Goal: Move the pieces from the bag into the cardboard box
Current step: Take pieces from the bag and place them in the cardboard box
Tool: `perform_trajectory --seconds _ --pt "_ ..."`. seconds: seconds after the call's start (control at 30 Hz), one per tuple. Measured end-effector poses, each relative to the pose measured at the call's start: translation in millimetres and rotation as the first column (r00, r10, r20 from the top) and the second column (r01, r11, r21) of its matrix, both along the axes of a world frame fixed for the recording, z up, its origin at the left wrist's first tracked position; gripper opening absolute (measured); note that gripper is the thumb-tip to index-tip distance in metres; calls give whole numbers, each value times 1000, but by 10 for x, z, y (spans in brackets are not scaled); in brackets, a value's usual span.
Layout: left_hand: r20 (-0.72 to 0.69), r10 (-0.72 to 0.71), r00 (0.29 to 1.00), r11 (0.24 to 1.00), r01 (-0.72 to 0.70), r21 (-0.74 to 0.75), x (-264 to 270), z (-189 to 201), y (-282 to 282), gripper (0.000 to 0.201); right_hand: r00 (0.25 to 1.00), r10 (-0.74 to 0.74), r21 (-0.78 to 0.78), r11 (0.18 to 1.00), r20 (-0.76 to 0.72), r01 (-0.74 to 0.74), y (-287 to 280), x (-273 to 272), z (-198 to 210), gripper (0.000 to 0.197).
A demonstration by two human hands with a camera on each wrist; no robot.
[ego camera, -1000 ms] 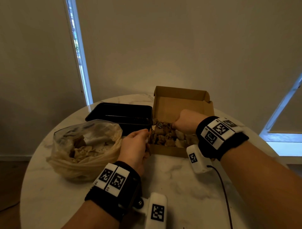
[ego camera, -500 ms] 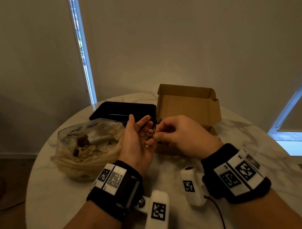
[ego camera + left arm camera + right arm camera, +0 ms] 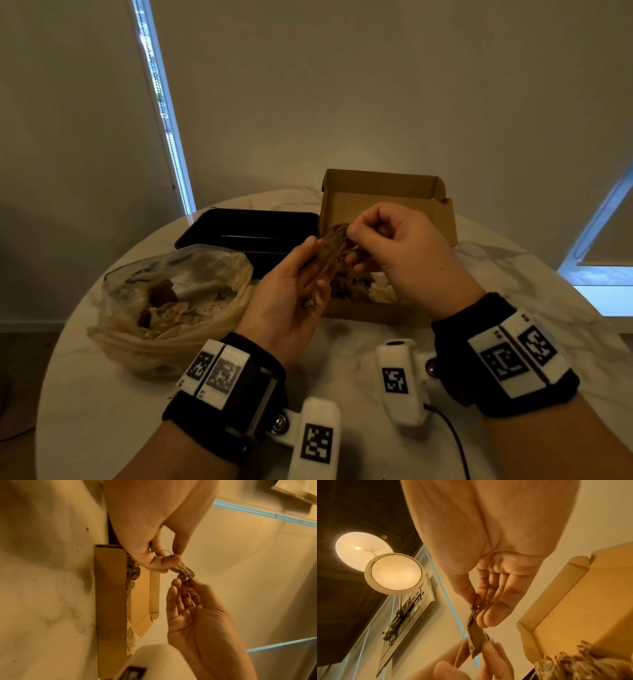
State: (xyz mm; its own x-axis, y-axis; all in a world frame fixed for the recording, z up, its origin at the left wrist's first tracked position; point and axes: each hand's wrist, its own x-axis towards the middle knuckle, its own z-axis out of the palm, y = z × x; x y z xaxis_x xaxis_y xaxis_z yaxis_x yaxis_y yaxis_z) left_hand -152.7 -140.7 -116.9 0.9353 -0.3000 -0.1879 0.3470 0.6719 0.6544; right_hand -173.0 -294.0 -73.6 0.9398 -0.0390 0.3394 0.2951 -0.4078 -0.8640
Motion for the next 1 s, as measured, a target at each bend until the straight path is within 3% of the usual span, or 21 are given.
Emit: perform_trajectory --seconds 0.1,0.37,0.5,0.77,1.0 --pt "81 -37 996 997 31 72 -22 -18 -23 23 1000 -8 -13 1000 -8 8 -60 -2 7 11" --pt "218 -50 975 983 10 181 -40 -55 -44 28 998 -29 -103 994 -64 23 -55 -5 -56 23" --pt "233 -23 972 974 -30 222 -41 -60 -44 17 996 -27 -107 994 -85 18 -79 9 -67 6" --pt "273 -10 962 963 -65 262 -39 -67 -61 6 990 -137 -135 981 30 139 -139 25 -50 11" --pt "311 -144 939 954 48 297 -81 -55 -69 31 982 -169 -176 968 84 181 -174 56 -61 9"
